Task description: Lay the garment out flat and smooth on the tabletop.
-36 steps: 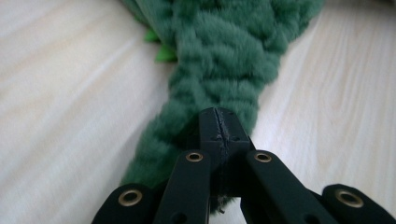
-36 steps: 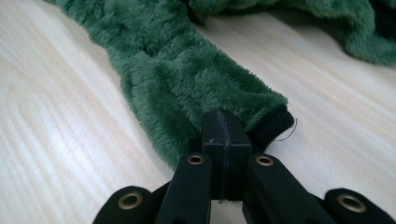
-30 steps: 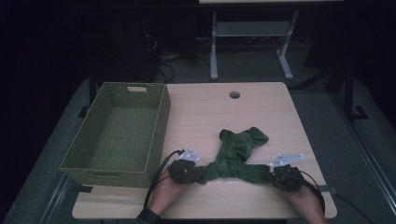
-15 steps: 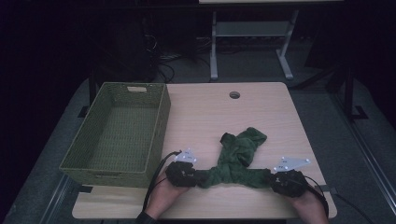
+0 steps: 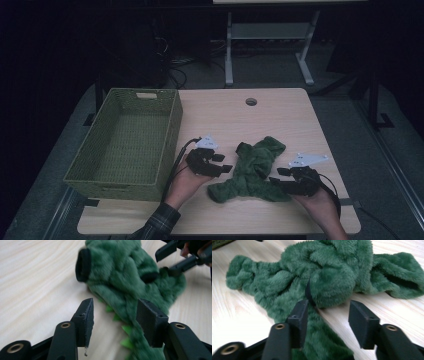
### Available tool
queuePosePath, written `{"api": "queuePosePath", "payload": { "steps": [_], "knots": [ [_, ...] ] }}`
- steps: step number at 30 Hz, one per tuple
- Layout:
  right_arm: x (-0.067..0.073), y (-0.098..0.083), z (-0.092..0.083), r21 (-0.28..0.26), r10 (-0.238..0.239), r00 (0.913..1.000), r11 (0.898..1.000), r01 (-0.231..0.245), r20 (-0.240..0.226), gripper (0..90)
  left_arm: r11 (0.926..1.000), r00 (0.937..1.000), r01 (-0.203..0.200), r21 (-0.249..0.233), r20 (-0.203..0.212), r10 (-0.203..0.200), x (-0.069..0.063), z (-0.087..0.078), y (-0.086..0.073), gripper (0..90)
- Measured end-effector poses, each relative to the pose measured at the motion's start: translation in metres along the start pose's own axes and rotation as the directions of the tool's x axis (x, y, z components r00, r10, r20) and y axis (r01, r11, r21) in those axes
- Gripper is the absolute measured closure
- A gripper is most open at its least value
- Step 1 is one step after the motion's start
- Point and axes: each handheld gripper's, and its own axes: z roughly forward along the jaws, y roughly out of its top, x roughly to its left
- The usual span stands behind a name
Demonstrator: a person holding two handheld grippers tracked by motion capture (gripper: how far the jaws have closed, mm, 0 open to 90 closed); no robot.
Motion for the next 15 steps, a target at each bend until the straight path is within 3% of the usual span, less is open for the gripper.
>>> {"api": "queuePosePath", "payload": {
  "steps": [8, 15],
  "knots": [
    [0.007, 0.007, 0.015, 0.019, 0.013, 0.9999, 1.0, -0.013, 0.009, 35.0, 0.9996, 0.9998, -0.014, -0.026, 0.017, 0.014, 0.021, 0.024, 0.022, 40.4],
    [0.006, 0.009, 0.025, 0.04, 0.0, 0.9995, 0.999, -0.001, 0.033, 43.0, 0.9993, 0.9985, -0.028, -0.024, 0.046, 0.029, 0.03, 0.042, 0.034, 39.0]
  ]
}}
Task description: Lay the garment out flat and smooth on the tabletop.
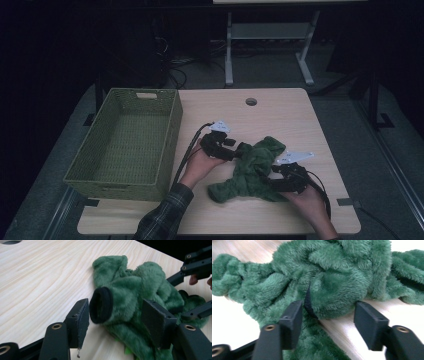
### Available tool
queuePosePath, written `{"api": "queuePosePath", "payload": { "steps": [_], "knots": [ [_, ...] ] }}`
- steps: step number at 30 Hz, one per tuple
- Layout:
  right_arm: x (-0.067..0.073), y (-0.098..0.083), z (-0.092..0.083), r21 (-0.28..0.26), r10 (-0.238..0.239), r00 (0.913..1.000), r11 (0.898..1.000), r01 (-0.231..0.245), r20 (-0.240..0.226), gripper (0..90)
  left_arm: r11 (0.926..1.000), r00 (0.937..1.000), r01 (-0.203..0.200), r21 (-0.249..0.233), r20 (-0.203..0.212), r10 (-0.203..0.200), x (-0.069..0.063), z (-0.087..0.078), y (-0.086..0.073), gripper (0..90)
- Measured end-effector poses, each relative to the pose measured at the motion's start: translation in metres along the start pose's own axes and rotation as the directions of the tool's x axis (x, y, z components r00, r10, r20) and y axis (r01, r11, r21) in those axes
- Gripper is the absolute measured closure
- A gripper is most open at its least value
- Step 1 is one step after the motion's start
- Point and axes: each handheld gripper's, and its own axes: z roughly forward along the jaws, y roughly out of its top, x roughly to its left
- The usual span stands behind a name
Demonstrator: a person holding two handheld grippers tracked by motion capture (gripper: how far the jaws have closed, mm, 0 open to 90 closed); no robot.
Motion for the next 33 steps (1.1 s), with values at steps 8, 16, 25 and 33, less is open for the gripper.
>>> {"api": "queuePosePath", "payload": {
  "steps": [8, 16, 25, 33],
  "knots": [
    [-0.005, -0.002, 0.001, -0.013, -0.014, 0.9996, 1.0, 0.014, 0.023, 73.2, 0.9997, 0.9983, -0.015, 0.021, 0.056, 0.014, 0.003, 0.015, 0.003, 73.0],
    [-0.016, 0.0, -0.005, -0.038, -0.012, 0.9983, 0.999, 0.015, 0.057, 81.6, 0.9993, 0.9984, -0.037, 0.005, 0.043, 0.036, -0.002, -0.002, 0.004, 85.0],
    [-0.027, 0.021, -0.011, -0.091, -0.024, 0.9958, 0.995, 0.032, 0.088, 81.7, 0.9976, 0.9987, -0.032, -0.061, -0.042, 0.03, -0.002, -0.045, -0.005, 85.3],
    [-0.033, 0.04, -0.013, -0.131, -0.054, 0.995, 0.989, 0.065, 0.084, 82.7, 0.9964, 0.991, 0.0, -0.085, -0.133, -0.011, 0.001, -0.064, -0.015, 85.8]
  ]
}}
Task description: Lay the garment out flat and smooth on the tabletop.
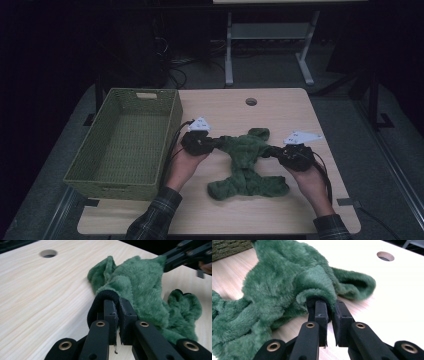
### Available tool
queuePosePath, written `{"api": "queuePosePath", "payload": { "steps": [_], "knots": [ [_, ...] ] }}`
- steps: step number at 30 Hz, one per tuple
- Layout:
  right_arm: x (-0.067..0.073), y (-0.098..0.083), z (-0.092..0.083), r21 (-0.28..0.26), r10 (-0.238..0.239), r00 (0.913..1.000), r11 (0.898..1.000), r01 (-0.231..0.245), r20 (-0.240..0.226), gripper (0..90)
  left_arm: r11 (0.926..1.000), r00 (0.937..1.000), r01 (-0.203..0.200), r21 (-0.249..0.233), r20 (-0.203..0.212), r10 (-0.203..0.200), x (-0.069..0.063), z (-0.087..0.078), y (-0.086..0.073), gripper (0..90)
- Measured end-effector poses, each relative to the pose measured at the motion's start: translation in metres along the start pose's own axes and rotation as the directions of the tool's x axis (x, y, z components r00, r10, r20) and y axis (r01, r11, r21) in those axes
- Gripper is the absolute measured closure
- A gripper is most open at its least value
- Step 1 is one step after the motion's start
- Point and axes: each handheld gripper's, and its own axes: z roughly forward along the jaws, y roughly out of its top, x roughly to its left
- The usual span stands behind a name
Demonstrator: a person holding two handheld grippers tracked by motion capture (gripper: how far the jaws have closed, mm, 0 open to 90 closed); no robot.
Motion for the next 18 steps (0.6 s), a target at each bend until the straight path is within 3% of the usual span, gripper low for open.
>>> {"api": "queuePosePath", "payload": {
  "steps": [8, 12, 14, 16, 18],
  "knots": [
    [-0.014, -0.006, 0.019, 0.058, 0.02, 0.9998, 0.998, -0.019, -0.006, 83.9, 0.9941, 0.9959, 0.09, 0.062, -0.02, -0.089, 0.0, 0.01, -0.025, 86.2],
    [-0.016, -0.017, 0.033, 0.11, 0.04, 0.999, 0.993, -0.037, -0.021, 83.7, 0.9824, 0.9913, 0.132, 0.133, -0.008, -0.132, -0.003, 0.021, -0.04, 86.2],
    [-0.016, -0.02, 0.039, 0.143, 0.043, 0.9985, 0.989, -0.038, -0.032, 83.6, 0.9751, 0.9909, 0.134, 0.176, -0.013, -0.134, -0.003, 0.027, -0.048, 86.1],
    [-0.015, -0.022, 0.043, 0.163, 0.037, 0.9986, 0.986, -0.03, -0.037, 83.5, 0.9711, 0.9894, 0.144, 0.191, -0.009, -0.145, -0.004, 0.031, -0.054, 86.0],
    [-0.014, -0.022, 0.046, 0.179, 0.028, 0.9989, 0.984, -0.021, -0.038, 83.5, 0.9717, 0.9893, 0.145, 0.187, -0.008, -0.146, -0.004, 0.032, -0.055, 85.9]
  ]
}}
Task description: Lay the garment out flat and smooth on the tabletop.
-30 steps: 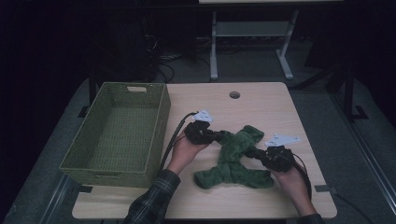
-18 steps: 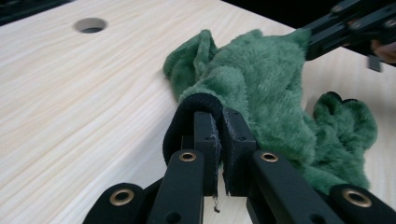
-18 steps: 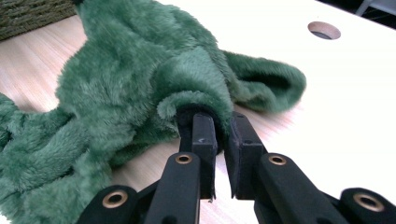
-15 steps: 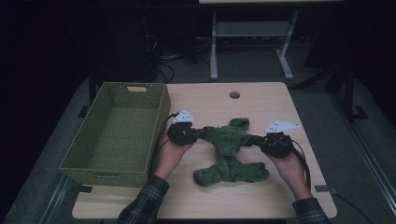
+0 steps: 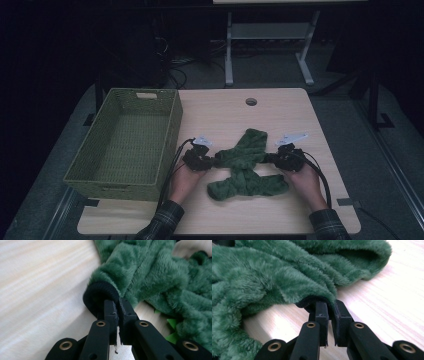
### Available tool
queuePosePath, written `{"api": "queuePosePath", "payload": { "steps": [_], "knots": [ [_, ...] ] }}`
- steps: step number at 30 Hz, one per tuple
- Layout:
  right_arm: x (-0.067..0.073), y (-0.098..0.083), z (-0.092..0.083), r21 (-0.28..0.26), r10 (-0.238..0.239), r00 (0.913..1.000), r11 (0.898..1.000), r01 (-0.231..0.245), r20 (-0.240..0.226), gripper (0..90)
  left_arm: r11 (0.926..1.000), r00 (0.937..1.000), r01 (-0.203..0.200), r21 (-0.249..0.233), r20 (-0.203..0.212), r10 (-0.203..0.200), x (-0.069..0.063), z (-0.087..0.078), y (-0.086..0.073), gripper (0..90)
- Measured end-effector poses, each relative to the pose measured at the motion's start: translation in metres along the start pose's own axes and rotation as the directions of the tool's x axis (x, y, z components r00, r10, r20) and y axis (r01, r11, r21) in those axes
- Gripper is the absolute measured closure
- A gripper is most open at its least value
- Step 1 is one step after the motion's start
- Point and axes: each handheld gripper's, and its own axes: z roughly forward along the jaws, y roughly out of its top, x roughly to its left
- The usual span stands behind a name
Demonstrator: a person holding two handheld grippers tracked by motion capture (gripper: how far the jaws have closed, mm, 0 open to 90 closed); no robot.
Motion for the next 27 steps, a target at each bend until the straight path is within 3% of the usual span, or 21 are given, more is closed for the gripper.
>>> {"api": "queuePosePath", "payload": {
  "steps": [5, 8, 10, 14, 17, 22, 27],
  "knots": [
    [0.001, -0.001, 0.002, 0.009, 0.0, 1.0, 1.0, 0.0, -0.004, 81.6, 1.0, 1.0, 0.005, -0.005, 0.002, -0.005, -0.001, -0.002, 0.001, 81.5],
    [0.002, 0.0, -0.002, -0.005, 0.0, 1.0, 1.0, 0.0, -0.005, 66.5, 0.9995, 1.0, 0.001, -0.031, -0.007, -0.001, -0.003, -0.01, 0.004, 68.2],
    [0.003, 0.001, -0.007, -0.025, -0.002, 0.9999, 1.0, 0.002, -0.011, 63.1, 0.9979, 1.0, 0.004, -0.065, -0.006, -0.004, -0.004, -0.019, 0.008, 62.2],
    [0.004, 0.005, -0.021, -0.083, -0.008, 0.9999, 0.997, 0.007, -0.006, 57.0, 0.9937, 0.9996, -0.026, -0.109, -0.01, 0.025, -0.01, -0.035, 0.021, 55.1],
    [0.005, 0.011, -0.03, -0.085, -0.014, 0.9999, 0.996, 0.014, -0.001, 54.3, 0.9911, 0.9983, -0.057, -0.121, -0.018, 0.055, -0.012, -0.041, 0.033, 52.7],
    [-0.004, 0.022, -0.035, -0.107, -0.008, 0.9999, 0.994, 0.009, 0.009, 53.9, 0.9897, 0.9964, -0.083, -0.117, -0.027, 0.08, -0.009, -0.037, 0.053, 51.4],
    [-0.012, 0.036, -0.033, -0.116, 0.0, 0.9999, 0.993, 0.002, 0.015, 53.9, 0.9873, 0.994, -0.109, -0.116, -0.018, 0.108, -0.005, -0.021, 0.072, 50.9]
  ]
}}
